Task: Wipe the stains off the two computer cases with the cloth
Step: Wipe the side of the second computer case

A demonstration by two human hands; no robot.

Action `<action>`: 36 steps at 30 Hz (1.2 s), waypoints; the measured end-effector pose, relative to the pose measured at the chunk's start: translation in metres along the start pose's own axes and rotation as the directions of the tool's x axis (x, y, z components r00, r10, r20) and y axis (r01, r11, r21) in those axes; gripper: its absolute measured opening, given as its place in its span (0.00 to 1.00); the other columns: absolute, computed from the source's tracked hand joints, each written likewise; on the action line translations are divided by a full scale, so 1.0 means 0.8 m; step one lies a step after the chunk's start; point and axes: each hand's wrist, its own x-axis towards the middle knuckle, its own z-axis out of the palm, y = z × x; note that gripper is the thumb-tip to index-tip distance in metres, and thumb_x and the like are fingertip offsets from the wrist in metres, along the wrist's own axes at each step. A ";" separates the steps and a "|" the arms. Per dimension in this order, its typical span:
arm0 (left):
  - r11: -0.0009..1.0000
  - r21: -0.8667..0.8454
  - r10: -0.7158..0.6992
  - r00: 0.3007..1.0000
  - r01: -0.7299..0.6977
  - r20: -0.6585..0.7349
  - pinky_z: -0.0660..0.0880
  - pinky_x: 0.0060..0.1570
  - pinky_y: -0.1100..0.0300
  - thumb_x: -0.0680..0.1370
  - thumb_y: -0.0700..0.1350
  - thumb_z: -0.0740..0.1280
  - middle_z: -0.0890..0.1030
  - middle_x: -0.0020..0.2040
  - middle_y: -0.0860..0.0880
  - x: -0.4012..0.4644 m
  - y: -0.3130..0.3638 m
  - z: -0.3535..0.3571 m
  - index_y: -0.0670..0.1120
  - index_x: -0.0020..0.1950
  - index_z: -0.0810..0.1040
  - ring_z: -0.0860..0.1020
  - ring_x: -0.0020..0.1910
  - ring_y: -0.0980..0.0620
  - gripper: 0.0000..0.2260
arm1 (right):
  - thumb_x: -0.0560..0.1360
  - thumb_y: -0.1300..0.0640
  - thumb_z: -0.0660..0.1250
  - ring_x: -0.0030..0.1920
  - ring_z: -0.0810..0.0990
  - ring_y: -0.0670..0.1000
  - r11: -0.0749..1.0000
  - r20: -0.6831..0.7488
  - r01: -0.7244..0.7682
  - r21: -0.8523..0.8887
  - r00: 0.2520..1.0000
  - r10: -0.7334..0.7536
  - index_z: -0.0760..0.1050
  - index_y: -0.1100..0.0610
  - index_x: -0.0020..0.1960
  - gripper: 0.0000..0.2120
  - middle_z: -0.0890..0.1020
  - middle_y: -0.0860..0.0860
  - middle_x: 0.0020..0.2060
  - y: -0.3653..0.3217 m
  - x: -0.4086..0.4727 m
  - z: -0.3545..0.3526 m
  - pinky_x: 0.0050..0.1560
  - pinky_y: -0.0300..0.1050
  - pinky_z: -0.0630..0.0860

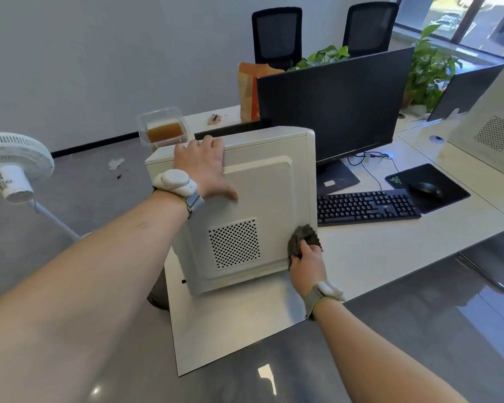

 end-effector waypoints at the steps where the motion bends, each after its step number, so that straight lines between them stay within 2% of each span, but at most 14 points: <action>1: 1.000 -0.002 0.000 1.000 0.000 -0.001 0.72 0.53 0.47 0.50 0.81 0.70 0.75 0.57 0.48 0.001 0.000 0.000 0.49 0.62 0.68 0.76 0.55 0.43 0.52 | 0.81 0.63 0.60 0.49 0.76 0.57 0.997 0.039 -0.027 -0.068 0.999 0.029 0.73 0.57 0.68 0.16 0.71 0.57 0.62 0.006 0.002 0.002 0.54 0.48 0.76; 4: 1.000 -0.005 -0.008 1.000 0.008 0.004 0.72 0.53 0.47 0.50 0.81 0.71 0.76 0.57 0.48 0.000 0.001 -0.002 0.49 0.62 0.69 0.77 0.55 0.43 0.51 | 0.78 0.62 0.59 0.48 0.76 0.59 0.980 0.059 -0.149 -0.135 0.986 0.158 0.75 0.57 0.59 0.12 0.73 0.57 0.59 0.028 0.003 -0.006 0.50 0.50 0.76; 7: 1.000 -0.009 -0.016 1.000 0.016 0.008 0.72 0.53 0.47 0.50 0.81 0.71 0.76 0.57 0.48 0.001 0.002 -0.004 0.49 0.61 0.69 0.77 0.55 0.43 0.51 | 0.79 0.62 0.59 0.45 0.77 0.59 0.990 -0.068 -0.139 -0.030 0.988 0.137 0.70 0.53 0.65 0.15 0.71 0.56 0.58 0.045 -0.001 -0.007 0.49 0.52 0.78; 9: 1.000 -0.012 -0.019 1.000 0.019 0.007 0.72 0.53 0.47 0.50 0.80 0.71 0.76 0.57 0.48 0.001 0.002 -0.004 0.49 0.61 0.69 0.77 0.55 0.43 0.51 | 0.81 0.61 0.58 0.51 0.78 0.60 0.994 0.043 -0.071 -0.087 0.996 0.075 0.67 0.54 0.72 0.20 0.72 0.57 0.62 0.047 -0.003 0.004 0.50 0.49 0.76; 12: 1.000 -0.008 -0.013 1.000 0.013 0.003 0.71 0.52 0.47 0.50 0.80 0.71 0.76 0.57 0.48 0.001 0.002 -0.004 0.49 0.61 0.69 0.76 0.55 0.43 0.51 | 0.79 0.59 0.57 0.51 0.79 0.59 0.952 0.268 -0.061 -0.301 0.952 0.146 0.74 0.55 0.60 0.12 0.78 0.57 0.58 0.047 -0.015 0.022 0.51 0.50 0.77; 15: 1.000 -0.006 -0.012 1.000 0.012 -0.009 0.72 0.53 0.47 0.51 0.80 0.72 0.75 0.57 0.48 0.002 0.001 -0.002 0.49 0.61 0.69 0.76 0.55 0.44 0.50 | 0.78 0.56 0.56 0.39 0.80 0.53 0.977 0.095 -0.207 -0.051 0.973 0.211 0.76 0.49 0.53 0.10 0.80 0.52 0.47 0.044 -0.024 0.017 0.45 0.50 0.81; 17: 1.000 -0.005 -0.014 1.000 0.014 -0.009 0.72 0.52 0.47 0.51 0.80 0.72 0.75 0.57 0.48 0.002 0.001 -0.001 0.49 0.61 0.69 0.76 0.54 0.44 0.50 | 0.79 0.58 0.57 0.42 0.80 0.55 0.967 -0.095 -0.192 0.167 0.973 0.210 0.74 0.48 0.60 0.13 0.77 0.52 0.50 0.036 -0.022 0.016 0.45 0.51 0.81; 18: 1.000 -0.006 -0.014 1.000 0.014 -0.011 0.72 0.52 0.47 0.51 0.80 0.72 0.75 0.56 0.48 0.003 0.001 -0.001 0.49 0.61 0.69 0.76 0.54 0.44 0.50 | 0.81 0.58 0.57 0.47 0.80 0.57 0.973 -0.124 -0.145 0.179 0.978 0.169 0.71 0.48 0.66 0.16 0.75 0.53 0.55 0.031 -0.019 0.016 0.50 0.52 0.80; 21: 1.000 -0.005 -0.015 1.000 0.015 -0.004 0.72 0.52 0.47 0.51 0.80 0.71 0.75 0.57 0.48 0.004 0.002 -0.003 0.49 0.61 0.69 0.76 0.54 0.44 0.50 | 0.83 0.59 0.58 0.55 0.77 0.57 0.992 0.056 -0.110 0.061 0.993 0.107 0.67 0.55 0.73 0.19 0.72 0.55 0.63 0.017 -0.013 0.025 0.57 0.48 0.75; 24: 1.000 -0.001 -0.011 1.000 0.011 -0.007 0.71 0.52 0.48 0.51 0.80 0.71 0.75 0.56 0.48 0.004 0.001 -0.003 0.49 0.61 0.69 0.76 0.54 0.44 0.49 | 0.81 0.61 0.58 0.42 0.80 0.53 0.987 0.197 -0.156 -0.022 0.968 0.157 0.77 0.55 0.53 0.09 0.82 0.56 0.49 0.018 -0.021 0.020 0.45 0.46 0.80; 26: 1.000 0.004 -0.015 1.000 0.015 -0.004 0.71 0.52 0.48 0.51 0.80 0.71 0.75 0.56 0.48 0.004 0.000 -0.001 0.49 0.61 0.68 0.76 0.54 0.44 0.49 | 0.79 0.60 0.59 0.38 0.81 0.50 0.940 0.081 -0.263 0.217 0.965 0.251 0.75 0.52 0.51 0.07 0.83 0.52 0.41 0.020 -0.025 0.008 0.34 0.42 0.77; 29: 1.000 -0.002 -0.016 1.000 0.016 0.000 0.71 0.52 0.48 0.51 0.80 0.72 0.75 0.57 0.48 0.005 0.001 -0.002 0.49 0.61 0.68 0.76 0.54 0.44 0.49 | 0.79 0.55 0.64 0.45 0.82 0.53 0.843 -0.153 -0.196 0.501 0.938 0.310 0.67 0.45 0.61 0.13 0.81 0.51 0.49 0.024 -0.011 0.000 0.45 0.51 0.82; 32: 1.000 -0.004 -0.012 1.000 0.012 0.001 0.71 0.52 0.48 0.52 0.80 0.72 0.75 0.57 0.47 0.005 0.001 -0.003 0.49 0.62 0.68 0.76 0.55 0.44 0.49 | 0.80 0.55 0.66 0.54 0.79 0.56 0.919 -0.124 -0.148 0.365 0.971 0.206 0.72 0.50 0.65 0.13 0.79 0.53 0.56 0.015 0.003 0.011 0.55 0.52 0.78; 36: 1.000 0.010 -0.006 1.000 0.006 -0.004 0.70 0.51 0.48 0.52 0.80 0.71 0.75 0.56 0.48 0.001 0.002 -0.002 0.49 0.61 0.68 0.75 0.54 0.44 0.49 | 0.78 0.58 0.68 0.46 0.78 0.56 0.961 0.094 -0.247 0.124 0.967 0.236 0.76 0.56 0.56 0.07 0.82 0.57 0.50 0.018 -0.008 0.030 0.46 0.44 0.72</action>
